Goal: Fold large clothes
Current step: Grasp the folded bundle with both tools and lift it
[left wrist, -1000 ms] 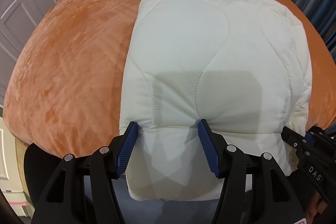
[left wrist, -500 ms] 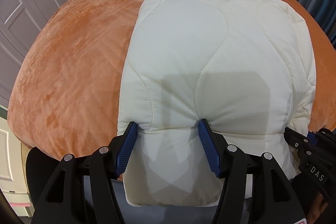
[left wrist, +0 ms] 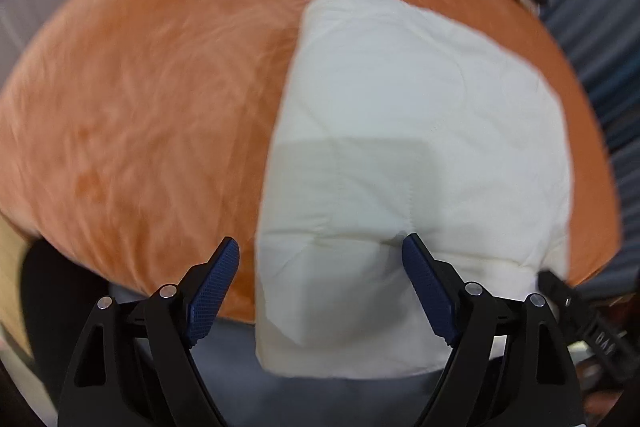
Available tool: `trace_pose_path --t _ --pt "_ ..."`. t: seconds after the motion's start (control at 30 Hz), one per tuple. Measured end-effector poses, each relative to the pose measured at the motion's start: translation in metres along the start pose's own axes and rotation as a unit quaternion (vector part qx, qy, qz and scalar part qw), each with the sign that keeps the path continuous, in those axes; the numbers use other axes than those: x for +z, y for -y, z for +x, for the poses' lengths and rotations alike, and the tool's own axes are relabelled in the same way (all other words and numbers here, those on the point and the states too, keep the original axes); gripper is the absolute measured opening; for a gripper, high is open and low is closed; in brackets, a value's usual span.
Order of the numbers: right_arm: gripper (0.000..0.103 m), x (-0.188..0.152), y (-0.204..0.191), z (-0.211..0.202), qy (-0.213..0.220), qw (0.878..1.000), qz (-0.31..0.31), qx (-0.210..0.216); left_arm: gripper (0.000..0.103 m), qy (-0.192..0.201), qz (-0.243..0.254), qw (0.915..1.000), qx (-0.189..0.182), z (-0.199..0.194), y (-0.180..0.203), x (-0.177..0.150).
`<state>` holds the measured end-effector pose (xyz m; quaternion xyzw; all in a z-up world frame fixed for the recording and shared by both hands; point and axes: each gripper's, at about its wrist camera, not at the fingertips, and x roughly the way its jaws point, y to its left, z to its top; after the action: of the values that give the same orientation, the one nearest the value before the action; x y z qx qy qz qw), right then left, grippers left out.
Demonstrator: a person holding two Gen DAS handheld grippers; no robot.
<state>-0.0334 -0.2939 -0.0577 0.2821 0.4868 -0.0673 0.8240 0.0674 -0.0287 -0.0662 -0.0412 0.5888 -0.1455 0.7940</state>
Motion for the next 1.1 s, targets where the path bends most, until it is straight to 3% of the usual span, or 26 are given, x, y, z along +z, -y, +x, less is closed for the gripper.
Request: trace_pose_path --t 0.1,0.27,0.47,0.63,0.73,0.87,0.93,1.03,1.1 --pt "0.083 0.003 0.008 -0.012 0.022 1.0 0.009 -0.002 0.081 0.006 -0.03 0.9992 -0.024 -0.004 -0.02 0.006" --pt "0.084 0.011 0.025 0.008 -0.008 0.997 0.062 0.039 0.081 -0.005 -0.058 0.9948 -0.083 0.009 -0.04 0.019" --pt "0.09 0.008 0.027 0.042 -0.032 0.992 0.098 0.072 0.086 -0.037 -0.106 0.9768 -0.183 0.035 -0.042 0.021" --pt "0.095 0.005 0.043 0.059 -0.038 0.985 0.131 0.108 0.097 -0.041 -0.11 0.972 -0.203 0.051 -0.037 0.02" --pt "0.095 0.001 0.051 0.067 -0.04 0.98 0.149 0.127 0.098 -0.049 -0.117 0.9681 -0.216 0.063 -0.033 0.019" --pt "0.096 -0.003 0.053 0.073 -0.035 0.978 0.153 0.139 0.098 -0.036 -0.102 0.9734 -0.202 0.063 -0.022 0.02" --pt "0.094 -0.004 0.054 0.075 -0.034 0.976 0.155 0.147 0.098 -0.033 -0.098 0.975 -0.196 0.063 -0.018 0.021" --pt "0.075 -0.002 0.057 0.075 -0.034 0.975 0.148 0.164 0.097 -0.026 -0.087 0.9759 -0.198 0.058 -0.013 0.02" --pt "0.054 0.0 0.053 0.066 -0.031 0.975 0.137 0.17 0.093 -0.01 -0.054 0.9792 -0.195 0.045 -0.001 0.017"
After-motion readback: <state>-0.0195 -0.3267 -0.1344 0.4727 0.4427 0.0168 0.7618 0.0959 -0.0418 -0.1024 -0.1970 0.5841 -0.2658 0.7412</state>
